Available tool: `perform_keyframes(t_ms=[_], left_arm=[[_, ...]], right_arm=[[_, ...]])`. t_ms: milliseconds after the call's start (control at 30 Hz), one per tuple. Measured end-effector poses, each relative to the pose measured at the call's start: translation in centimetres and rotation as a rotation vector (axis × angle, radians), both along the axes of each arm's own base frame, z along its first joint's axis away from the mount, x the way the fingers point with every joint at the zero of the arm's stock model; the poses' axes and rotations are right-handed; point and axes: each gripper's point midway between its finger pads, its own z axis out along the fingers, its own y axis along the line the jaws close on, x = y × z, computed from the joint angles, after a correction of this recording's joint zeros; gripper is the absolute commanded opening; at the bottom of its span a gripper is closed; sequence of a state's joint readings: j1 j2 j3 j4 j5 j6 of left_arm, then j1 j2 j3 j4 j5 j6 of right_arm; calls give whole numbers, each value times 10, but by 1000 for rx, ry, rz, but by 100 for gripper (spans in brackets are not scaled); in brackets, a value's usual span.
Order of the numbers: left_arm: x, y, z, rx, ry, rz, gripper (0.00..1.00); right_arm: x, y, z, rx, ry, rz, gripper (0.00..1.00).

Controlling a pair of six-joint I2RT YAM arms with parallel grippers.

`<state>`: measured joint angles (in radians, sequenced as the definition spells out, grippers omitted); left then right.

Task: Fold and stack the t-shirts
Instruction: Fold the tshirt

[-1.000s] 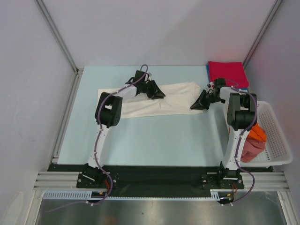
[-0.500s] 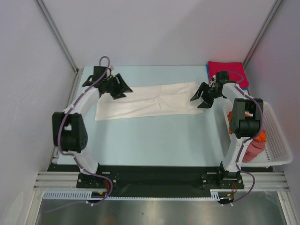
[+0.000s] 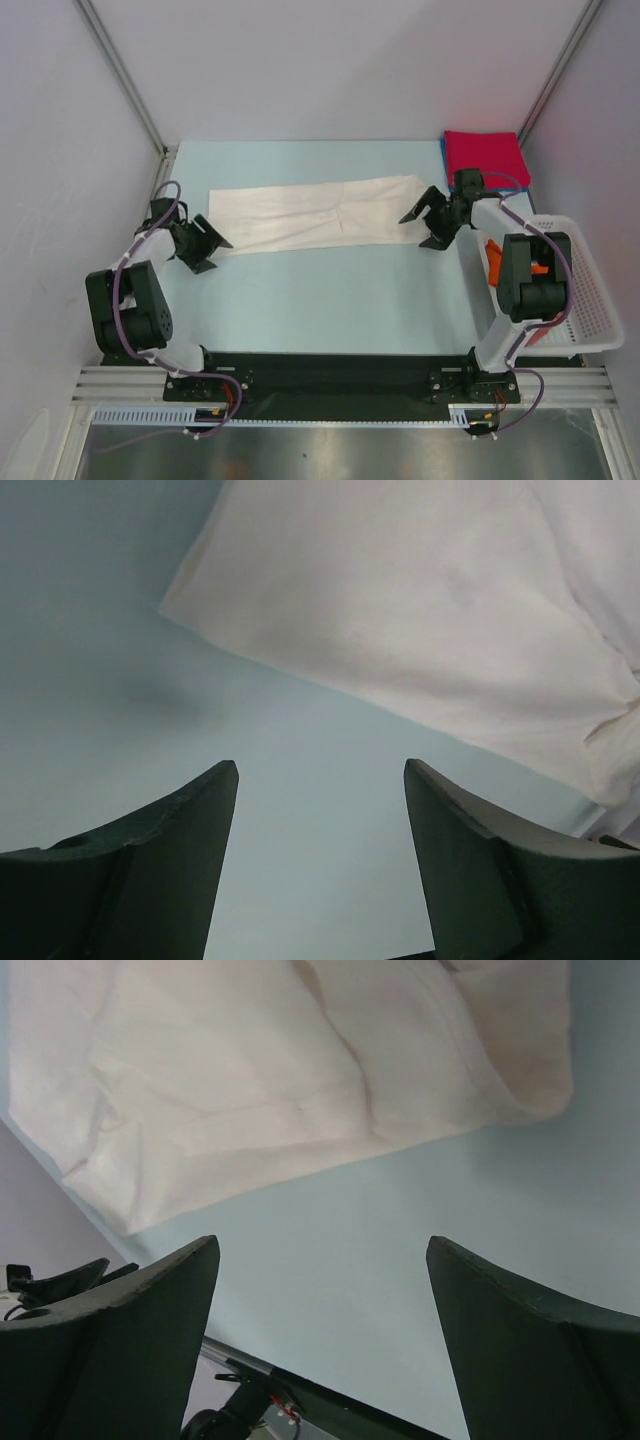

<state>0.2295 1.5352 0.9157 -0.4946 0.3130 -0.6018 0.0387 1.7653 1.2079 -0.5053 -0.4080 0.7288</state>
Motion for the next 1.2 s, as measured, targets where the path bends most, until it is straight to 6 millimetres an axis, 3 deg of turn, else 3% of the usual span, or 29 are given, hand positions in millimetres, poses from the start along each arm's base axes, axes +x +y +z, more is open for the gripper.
perform_keyframes(t_ms=[167, 300, 433, 500, 600, 800, 833, 900, 1067, 1200], left_arm=[[-1, 18, -19, -1, 47, 64, 74], [2, 29, -33, -21, 75, 120, 71], [15, 35, -34, -39, 62, 149, 65], [23, 37, -34, -39, 51, 151, 62], [33, 42, -35, -31, 40, 152, 51], [38, 47, -42, -10, 49, 148, 20], [37, 47, -43, -8, 51, 145, 10], [37, 47, -44, -6, 51, 139, 1], [37, 46, -44, -8, 37, 134, 0], [26, 40, -43, -11, 26, 130, 0]], right_arm=[[-21, -4, -21, 5, 29, -76, 92], [-28, -6, -30, 22, 6, -149, 83], [-18, -4, -32, 22, -45, -199, 75], [-12, -4, -31, 14, -67, -218, 62], [-2, -5, -30, 4, -97, -253, 52], [9, -5, -41, 1, -88, -338, 49], [10, -6, -43, -4, -85, -349, 49], [11, -4, -49, -11, -76, -362, 40], [28, -3, -60, -34, -67, -374, 16], [56, -2, -62, -64, -97, -345, 12]])
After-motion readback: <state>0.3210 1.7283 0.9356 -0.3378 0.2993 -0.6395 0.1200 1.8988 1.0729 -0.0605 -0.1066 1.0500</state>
